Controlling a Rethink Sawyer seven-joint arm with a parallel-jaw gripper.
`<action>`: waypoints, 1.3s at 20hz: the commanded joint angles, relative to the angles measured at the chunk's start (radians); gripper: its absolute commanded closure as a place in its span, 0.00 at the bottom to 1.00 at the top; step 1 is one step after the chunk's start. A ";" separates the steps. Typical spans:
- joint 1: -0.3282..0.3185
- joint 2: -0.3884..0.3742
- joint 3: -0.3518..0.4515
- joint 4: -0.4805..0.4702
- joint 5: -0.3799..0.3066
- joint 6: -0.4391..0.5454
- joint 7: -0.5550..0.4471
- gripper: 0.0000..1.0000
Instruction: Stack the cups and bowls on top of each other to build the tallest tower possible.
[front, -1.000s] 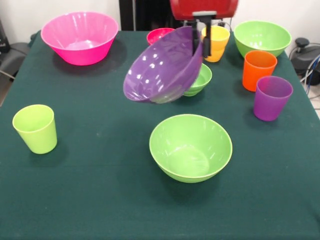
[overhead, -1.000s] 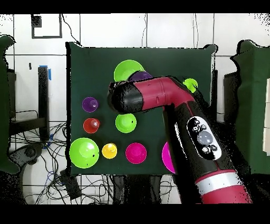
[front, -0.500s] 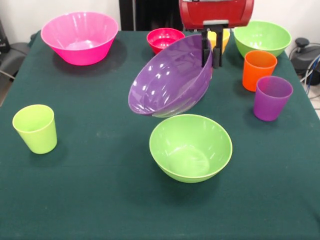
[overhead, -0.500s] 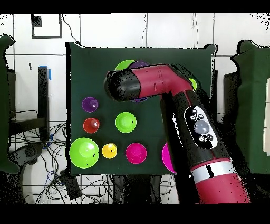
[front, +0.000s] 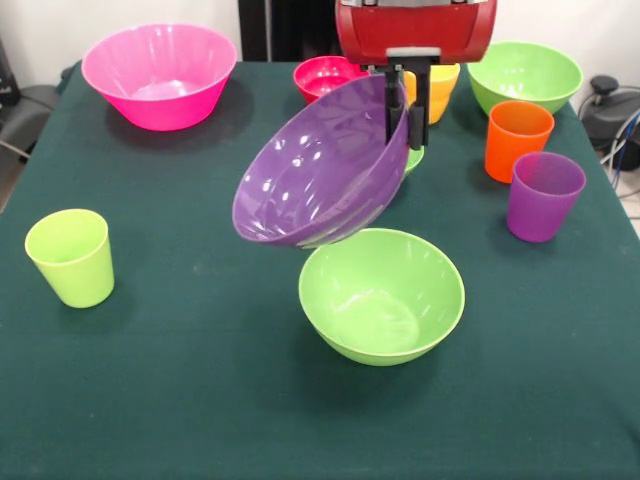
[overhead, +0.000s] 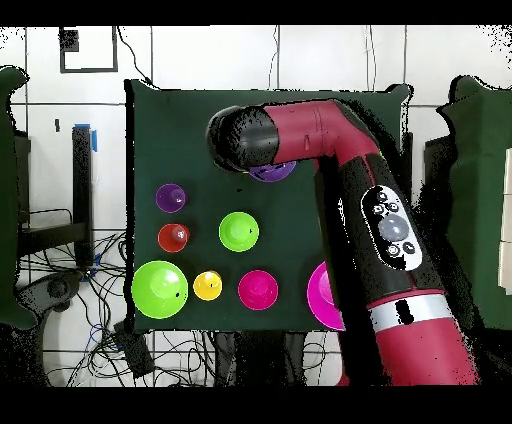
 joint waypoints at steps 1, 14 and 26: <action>0.020 0.051 0.029 -0.134 -0.004 0.145 -0.172 1.00; 0.047 0.141 0.023 -0.137 -0.032 -0.010 -0.098 1.00; 0.054 0.160 0.014 -0.136 -0.033 -0.057 -0.078 1.00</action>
